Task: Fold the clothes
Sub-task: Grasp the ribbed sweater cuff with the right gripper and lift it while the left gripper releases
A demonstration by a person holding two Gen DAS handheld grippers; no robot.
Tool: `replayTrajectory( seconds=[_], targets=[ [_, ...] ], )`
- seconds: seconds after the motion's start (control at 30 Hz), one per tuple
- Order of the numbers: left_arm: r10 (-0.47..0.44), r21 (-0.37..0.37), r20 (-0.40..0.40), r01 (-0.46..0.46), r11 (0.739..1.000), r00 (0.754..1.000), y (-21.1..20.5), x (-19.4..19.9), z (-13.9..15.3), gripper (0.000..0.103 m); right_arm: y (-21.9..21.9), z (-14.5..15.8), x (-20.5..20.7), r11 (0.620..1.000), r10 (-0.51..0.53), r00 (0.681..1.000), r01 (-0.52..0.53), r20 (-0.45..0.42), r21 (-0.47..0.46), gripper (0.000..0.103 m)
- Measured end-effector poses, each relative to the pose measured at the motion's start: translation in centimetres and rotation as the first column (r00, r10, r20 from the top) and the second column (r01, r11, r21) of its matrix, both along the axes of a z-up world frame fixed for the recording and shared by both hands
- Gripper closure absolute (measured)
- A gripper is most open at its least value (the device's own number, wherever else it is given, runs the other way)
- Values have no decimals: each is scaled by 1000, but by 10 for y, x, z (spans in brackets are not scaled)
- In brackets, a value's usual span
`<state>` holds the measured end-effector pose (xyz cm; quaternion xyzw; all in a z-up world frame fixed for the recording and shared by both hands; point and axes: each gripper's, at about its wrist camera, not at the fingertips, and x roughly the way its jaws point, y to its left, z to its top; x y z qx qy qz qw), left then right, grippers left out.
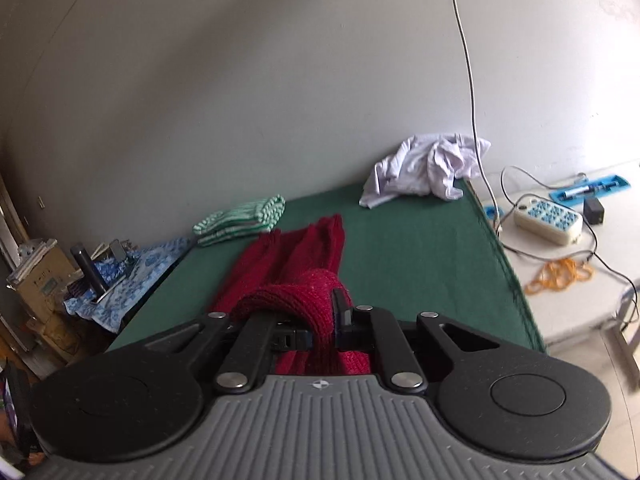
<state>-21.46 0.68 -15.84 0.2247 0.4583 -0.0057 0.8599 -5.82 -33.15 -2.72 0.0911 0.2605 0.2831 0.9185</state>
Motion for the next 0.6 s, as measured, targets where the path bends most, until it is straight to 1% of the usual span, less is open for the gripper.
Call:
replayTrajectory(
  seconds=[0.03, 0.1, 0.17, 0.23, 0.27, 0.33, 0.37, 0.43, 0.53, 0.57, 0.6],
  targets=[
    [-23, -1, 7, 23, 1000, 1000, 0, -3, 0, 80, 2, -2, -5, 999, -30, 1000, 30, -2, -19, 94],
    [-72, 27, 19, 71, 997, 997, -2, -6, -5, 78, 5, -8, -14, 993, -103, 995, 102, -8, -52, 94],
    [-94, 28, 29, 93, 995, 995, 1, -9, -8, 79, 2, -14, -22, 982, -184, 983, 182, -31, -52, 94],
    [-117, 27, 38, 116, 993, 992, 5, -12, -10, 79, 0, -18, -32, 973, -230, 972, 228, -44, -46, 94],
    [-130, 26, 40, 129, 991, 991, 6, -15, -11, 79, 3, -21, -37, 964, -256, 966, 253, -32, -82, 94],
    [-163, 23, 38, 162, 986, 986, 3, -22, -9, 79, 11, -26, -45, 936, -315, 949, 310, 0, -168, 94],
    [-187, 13, 37, 186, 982, 982, 3, -27, -7, 79, 12, -28, -48, 923, -348, 937, 345, 12, -173, 94],
    [-223, -12, 36, 224, 975, 974, 7, -36, -1, 77, 9, -29, -53, 906, -410, 912, 409, 7, -111, 94],
    [-226, -70, 37, 228, 971, 974, 25, -46, 16, 76, 12, -26, -61, 903, -418, 909, 416, 13, -108, 95],
    [-226, -90, 38, 229, 969, 973, 31, -50, 22, 75, 16, -27, -62, 899, -415, 909, 414, 26, -142, 95],
    [-223, -119, 51, 228, 966, 973, 37, -52, 29, 69, 19, -28, -63, 896, -411, 911, 411, 37, -168, 95]
  ],
)
